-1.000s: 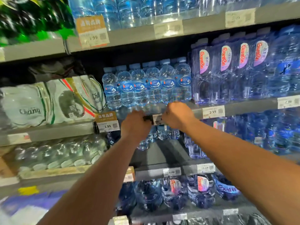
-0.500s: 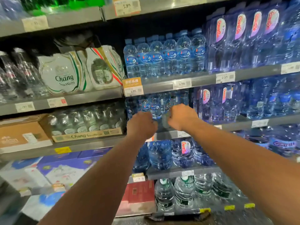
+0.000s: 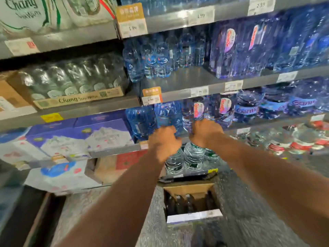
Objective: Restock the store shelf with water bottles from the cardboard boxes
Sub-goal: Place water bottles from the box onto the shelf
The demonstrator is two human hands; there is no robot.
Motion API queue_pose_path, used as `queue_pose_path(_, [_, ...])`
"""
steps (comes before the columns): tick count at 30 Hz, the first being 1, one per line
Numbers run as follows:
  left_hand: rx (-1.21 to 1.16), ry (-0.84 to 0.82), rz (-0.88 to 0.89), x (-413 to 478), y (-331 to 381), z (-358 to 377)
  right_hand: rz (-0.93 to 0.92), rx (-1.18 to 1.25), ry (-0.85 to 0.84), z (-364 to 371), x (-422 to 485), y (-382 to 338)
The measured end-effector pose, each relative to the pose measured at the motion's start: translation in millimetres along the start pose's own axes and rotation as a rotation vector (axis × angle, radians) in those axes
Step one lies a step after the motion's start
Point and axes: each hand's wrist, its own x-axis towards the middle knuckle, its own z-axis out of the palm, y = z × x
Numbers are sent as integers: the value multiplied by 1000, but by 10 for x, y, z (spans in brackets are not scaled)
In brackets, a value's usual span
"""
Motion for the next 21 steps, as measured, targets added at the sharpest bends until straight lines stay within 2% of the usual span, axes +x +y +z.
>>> queue_pose_path(7, [83,-140,-101,144,-87,665,-48,1,-113,643,222,177])
queue_pose_path(14, [22,-213,-176,380,-80,1193,-84,38,-213,1112,541,332])
queue_pose_path(21, [25,-413,-200,489,-388,1859,-66,24,-388,1854,676,383])
